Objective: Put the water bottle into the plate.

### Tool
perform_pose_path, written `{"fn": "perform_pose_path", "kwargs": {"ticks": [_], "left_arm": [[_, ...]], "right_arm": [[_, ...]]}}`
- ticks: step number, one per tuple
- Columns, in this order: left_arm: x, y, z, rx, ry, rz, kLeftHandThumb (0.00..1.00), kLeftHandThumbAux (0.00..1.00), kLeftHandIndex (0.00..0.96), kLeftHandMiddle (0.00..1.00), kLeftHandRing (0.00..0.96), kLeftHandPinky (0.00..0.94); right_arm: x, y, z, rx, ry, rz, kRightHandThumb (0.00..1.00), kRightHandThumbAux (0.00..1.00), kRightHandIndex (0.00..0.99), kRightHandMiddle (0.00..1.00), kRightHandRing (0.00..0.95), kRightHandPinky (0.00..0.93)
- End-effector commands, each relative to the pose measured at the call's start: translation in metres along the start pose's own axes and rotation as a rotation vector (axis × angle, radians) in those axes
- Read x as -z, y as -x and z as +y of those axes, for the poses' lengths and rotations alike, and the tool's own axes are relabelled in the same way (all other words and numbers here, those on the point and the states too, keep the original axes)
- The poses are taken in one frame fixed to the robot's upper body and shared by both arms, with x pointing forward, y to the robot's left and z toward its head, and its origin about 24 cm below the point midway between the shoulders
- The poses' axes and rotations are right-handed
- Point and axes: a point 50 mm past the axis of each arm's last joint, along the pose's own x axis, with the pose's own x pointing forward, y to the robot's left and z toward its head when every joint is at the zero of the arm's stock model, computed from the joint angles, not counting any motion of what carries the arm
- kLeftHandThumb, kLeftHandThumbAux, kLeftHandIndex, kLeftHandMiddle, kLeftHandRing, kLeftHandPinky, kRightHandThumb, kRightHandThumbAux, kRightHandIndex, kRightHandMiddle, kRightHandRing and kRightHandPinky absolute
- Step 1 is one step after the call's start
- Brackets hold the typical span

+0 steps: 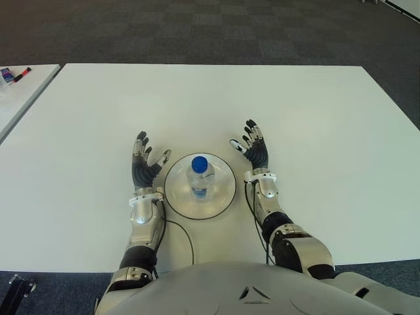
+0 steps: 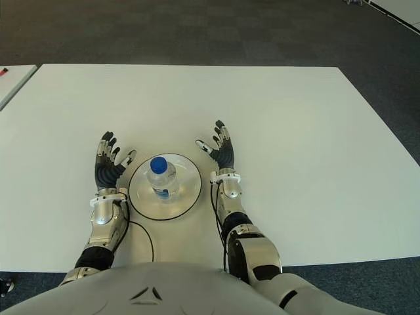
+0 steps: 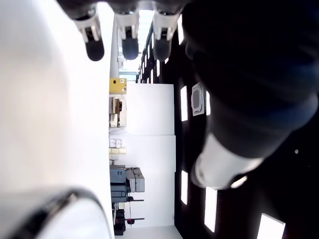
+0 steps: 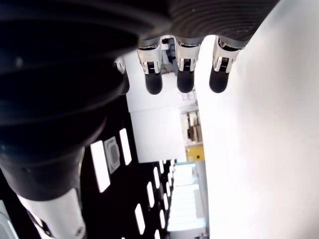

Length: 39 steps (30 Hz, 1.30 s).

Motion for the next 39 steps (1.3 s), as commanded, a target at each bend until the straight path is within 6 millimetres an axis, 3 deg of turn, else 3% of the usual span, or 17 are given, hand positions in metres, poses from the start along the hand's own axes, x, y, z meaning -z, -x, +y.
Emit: {"fn": "perform_pose_path", "kwargs": {"ticks": [1, 19, 39], "left_arm": [[0.019, 0.022, 0.008, -0.030, -0.023, 0.083, 0.200, 0.837, 0.057, 0.049, 0.011, 0.044], [0.014, 0.024, 0.004, -0.022, 0.023, 0.010, 0.216, 0.788, 0.055, 0.067, 0.030, 0.072], [0.014, 0.025, 0.005, -0.031, 0.040, 0.014, 0.176, 0.794, 0.054, 0.068, 0.035, 0.076]], "right_arm": [[0.025, 0.026, 0.000, 0.019, 0.034, 0.111, 0.148, 0.779, 0.030, 0.033, 0.039, 0.081], [0.019, 0.038, 0.005, 0.033, 0.009, 0.088, 0.126, 0.794, 0.033, 0.021, 0.023, 0.062], [0.016, 0.044, 0.008, 0.055, -0.071, 0.051, 0.257, 0.886, 0.100, 0.096, 0.104, 0.191]]}}
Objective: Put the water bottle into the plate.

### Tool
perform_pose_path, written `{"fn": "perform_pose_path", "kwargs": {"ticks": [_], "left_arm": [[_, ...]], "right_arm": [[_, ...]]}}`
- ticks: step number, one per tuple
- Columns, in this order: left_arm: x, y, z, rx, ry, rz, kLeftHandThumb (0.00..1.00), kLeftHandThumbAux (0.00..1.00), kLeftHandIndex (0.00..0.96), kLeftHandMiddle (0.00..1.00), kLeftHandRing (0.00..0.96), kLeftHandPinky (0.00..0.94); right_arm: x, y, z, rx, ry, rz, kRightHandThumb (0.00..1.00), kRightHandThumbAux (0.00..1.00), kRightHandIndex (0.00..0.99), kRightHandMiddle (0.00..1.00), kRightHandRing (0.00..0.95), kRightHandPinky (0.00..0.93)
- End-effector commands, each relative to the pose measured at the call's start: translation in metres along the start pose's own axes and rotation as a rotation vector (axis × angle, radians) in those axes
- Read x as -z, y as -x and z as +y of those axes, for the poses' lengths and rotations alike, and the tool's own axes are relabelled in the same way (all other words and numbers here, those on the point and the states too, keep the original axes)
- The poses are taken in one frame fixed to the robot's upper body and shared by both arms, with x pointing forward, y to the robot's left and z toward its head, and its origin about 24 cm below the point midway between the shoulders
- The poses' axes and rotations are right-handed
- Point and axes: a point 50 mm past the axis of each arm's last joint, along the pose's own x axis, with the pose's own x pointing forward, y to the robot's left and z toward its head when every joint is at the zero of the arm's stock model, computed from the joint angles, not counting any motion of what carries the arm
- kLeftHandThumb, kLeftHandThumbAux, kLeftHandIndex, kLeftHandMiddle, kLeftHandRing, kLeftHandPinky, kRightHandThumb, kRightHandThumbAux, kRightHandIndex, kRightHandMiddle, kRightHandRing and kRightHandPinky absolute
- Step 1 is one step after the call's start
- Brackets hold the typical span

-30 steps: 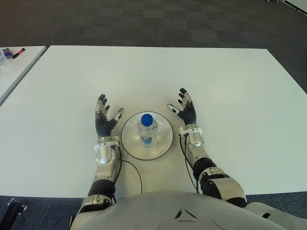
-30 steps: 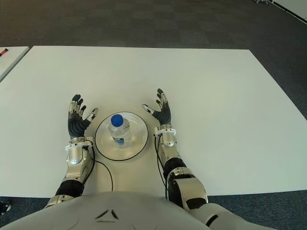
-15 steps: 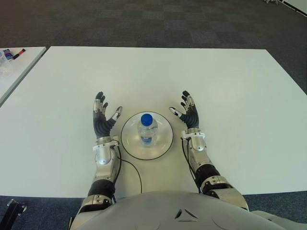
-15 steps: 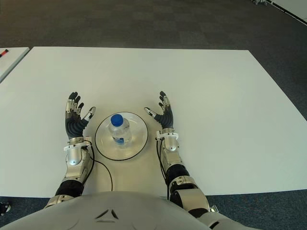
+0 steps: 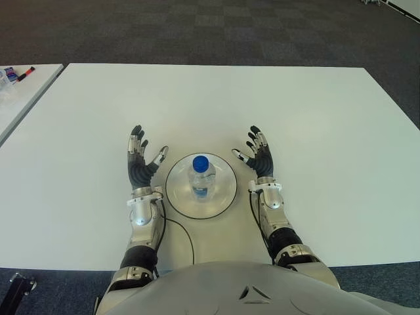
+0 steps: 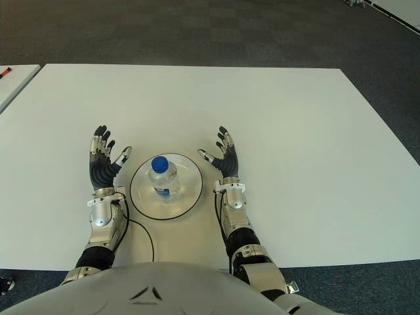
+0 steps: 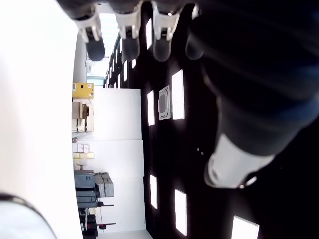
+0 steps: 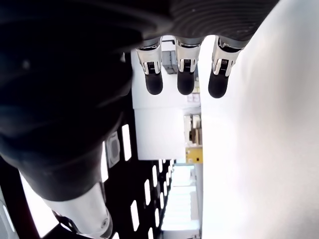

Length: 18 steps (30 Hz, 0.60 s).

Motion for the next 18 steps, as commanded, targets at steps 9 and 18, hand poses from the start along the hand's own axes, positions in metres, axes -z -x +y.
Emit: {"fn": "perform_pose_path", "kwargs": {"ticks": [9, 18], "left_arm": [[0.0235, 0.0256, 0.0071, -0.047, -0.005, 0.170, 0.119, 0.781, 0.058, 0.064, 0.032, 0.079], [0.0222, 0.0259, 0.0062, -0.064, -0.044, 0.207, 0.019, 0.796, 0.072, 0.075, 0.049, 0.100]], "right_arm": [[0.0202, 0.0206, 0.0150, 0.050, -0.124, 0.096, 0.288, 0.941, 0.133, 0.132, 0.138, 0.212], [0.0227, 0.0214, 0.0144, 0.089, -0.094, 0.121, 0.276, 0.964, 0.143, 0.142, 0.145, 0.208]]}}
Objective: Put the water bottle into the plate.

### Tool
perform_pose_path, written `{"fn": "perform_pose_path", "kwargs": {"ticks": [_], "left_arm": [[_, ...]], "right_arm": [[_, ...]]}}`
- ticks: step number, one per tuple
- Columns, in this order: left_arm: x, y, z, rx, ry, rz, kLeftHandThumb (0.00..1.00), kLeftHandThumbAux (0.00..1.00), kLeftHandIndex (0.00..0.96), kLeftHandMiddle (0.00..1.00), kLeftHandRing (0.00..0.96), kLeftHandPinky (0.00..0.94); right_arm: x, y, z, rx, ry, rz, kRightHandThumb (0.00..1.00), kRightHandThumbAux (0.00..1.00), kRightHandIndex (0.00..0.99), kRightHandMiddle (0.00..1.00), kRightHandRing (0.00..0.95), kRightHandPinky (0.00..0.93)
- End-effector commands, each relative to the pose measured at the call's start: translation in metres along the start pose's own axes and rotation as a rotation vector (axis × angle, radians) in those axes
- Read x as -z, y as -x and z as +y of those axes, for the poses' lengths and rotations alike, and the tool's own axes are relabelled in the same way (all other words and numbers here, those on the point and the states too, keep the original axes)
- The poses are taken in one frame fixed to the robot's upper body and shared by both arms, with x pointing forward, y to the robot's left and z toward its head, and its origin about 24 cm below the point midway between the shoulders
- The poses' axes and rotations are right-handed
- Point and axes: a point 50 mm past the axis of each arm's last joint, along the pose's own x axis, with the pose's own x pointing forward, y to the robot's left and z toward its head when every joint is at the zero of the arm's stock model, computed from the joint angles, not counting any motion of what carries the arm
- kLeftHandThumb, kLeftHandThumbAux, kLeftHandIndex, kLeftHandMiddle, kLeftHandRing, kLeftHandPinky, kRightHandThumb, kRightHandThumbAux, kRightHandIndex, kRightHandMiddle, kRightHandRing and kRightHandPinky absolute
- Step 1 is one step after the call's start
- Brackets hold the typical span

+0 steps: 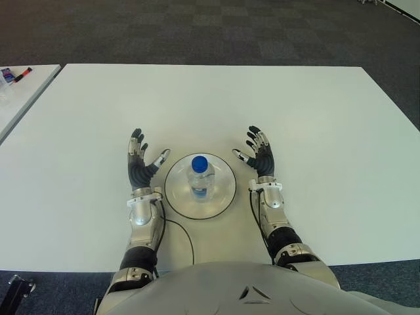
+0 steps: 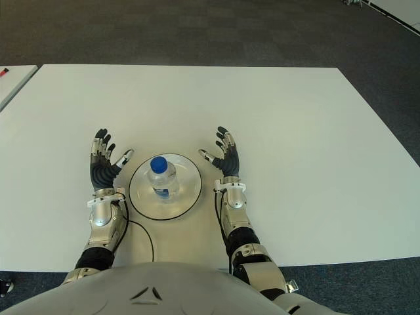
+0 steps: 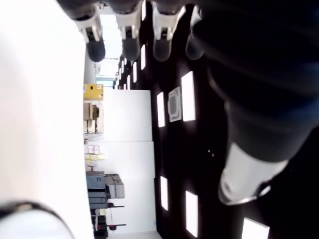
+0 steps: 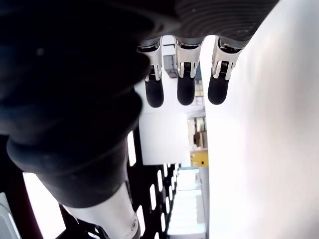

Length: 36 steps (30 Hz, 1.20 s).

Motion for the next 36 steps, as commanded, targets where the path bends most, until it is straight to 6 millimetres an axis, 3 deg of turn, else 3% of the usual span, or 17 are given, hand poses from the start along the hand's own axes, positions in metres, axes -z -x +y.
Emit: {"fn": "perform_pose_path", "kwargs": {"ticks": [1, 13, 36], "left_arm": [[0.0177, 0.0224, 0.0048, -0.041, -0.026, 0.136, 0.013, 0.798, 0.074, 0.076, 0.051, 0.101], [0.0186, 0.0224, 0.0056, -0.052, -0.012, 0.262, 0.000, 0.835, 0.088, 0.077, 0.051, 0.094], [0.0112, 0.0210, 0.0022, -0.059, 0.046, 0.348, 0.000, 0.855, 0.088, 0.063, 0.039, 0.088]], "right_arm": [[0.0244, 0.0233, 0.0157, 0.062, -0.048, 0.141, 0.273, 0.965, 0.143, 0.142, 0.145, 0.207], [0.0251, 0.0234, 0.0177, 0.085, 0.053, 0.185, 0.251, 0.943, 0.130, 0.115, 0.119, 0.178], [0.0221, 0.0234, 0.0193, 0.083, 0.068, 0.206, 0.269, 0.896, 0.125, 0.100, 0.103, 0.159]]}}
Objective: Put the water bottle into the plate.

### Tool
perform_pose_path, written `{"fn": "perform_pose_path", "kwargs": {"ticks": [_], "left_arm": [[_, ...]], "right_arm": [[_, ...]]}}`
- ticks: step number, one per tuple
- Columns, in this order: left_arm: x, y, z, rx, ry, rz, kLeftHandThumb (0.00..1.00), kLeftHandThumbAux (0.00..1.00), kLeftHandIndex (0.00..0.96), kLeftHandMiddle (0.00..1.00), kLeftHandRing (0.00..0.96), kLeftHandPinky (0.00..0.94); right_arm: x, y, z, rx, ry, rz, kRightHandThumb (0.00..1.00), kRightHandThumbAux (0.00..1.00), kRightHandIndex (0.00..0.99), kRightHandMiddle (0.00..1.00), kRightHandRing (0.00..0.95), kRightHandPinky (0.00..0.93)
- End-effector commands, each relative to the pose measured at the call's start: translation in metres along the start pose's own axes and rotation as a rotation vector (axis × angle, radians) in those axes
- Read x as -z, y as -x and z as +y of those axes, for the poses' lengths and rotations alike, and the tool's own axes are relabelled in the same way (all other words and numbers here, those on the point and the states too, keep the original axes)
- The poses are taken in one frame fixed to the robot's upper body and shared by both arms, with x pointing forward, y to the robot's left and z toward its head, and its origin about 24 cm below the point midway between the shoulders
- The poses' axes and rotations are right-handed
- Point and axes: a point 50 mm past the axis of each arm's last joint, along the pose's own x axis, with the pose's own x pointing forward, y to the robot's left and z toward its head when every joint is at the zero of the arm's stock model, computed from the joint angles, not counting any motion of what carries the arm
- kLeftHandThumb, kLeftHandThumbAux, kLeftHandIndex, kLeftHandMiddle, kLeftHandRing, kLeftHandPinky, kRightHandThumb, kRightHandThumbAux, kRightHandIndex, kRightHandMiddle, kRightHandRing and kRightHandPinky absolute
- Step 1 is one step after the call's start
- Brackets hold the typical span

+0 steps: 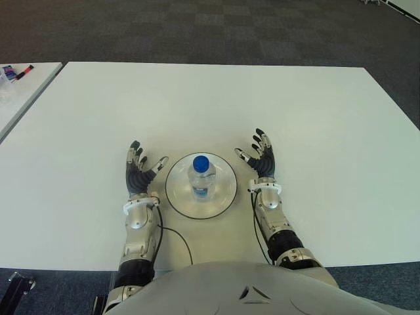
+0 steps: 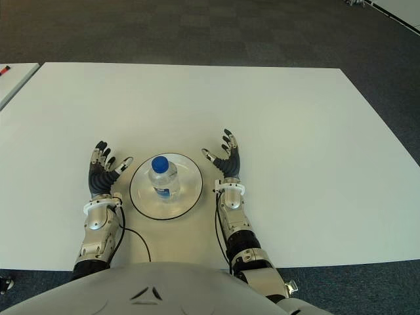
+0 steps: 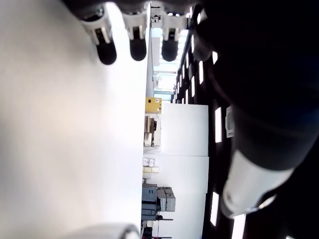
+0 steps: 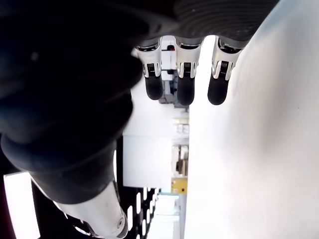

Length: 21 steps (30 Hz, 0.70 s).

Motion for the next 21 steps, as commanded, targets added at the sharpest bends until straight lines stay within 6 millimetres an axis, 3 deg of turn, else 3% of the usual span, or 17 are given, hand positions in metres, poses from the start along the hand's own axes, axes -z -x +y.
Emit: {"fn": "perform_pose_path", "kwargs": {"ticks": [1, 21], "left_arm": [[0.0150, 0.0111, -0.0044, -0.005, 0.045, 0.112, 0.001, 0.855, 0.087, 0.062, 0.038, 0.088], [0.0126, 0.0099, -0.0055, 0.002, 0.091, 0.145, 0.071, 0.835, 0.063, 0.048, 0.028, 0.095]], "right_arm": [[0.0198, 0.0199, 0.0172, -0.012, -0.040, 0.137, 0.270, 0.895, 0.125, 0.100, 0.103, 0.158], [0.0189, 0.0196, 0.0170, -0.024, -0.042, 0.139, 0.261, 0.893, 0.111, 0.084, 0.086, 0.140]]}}
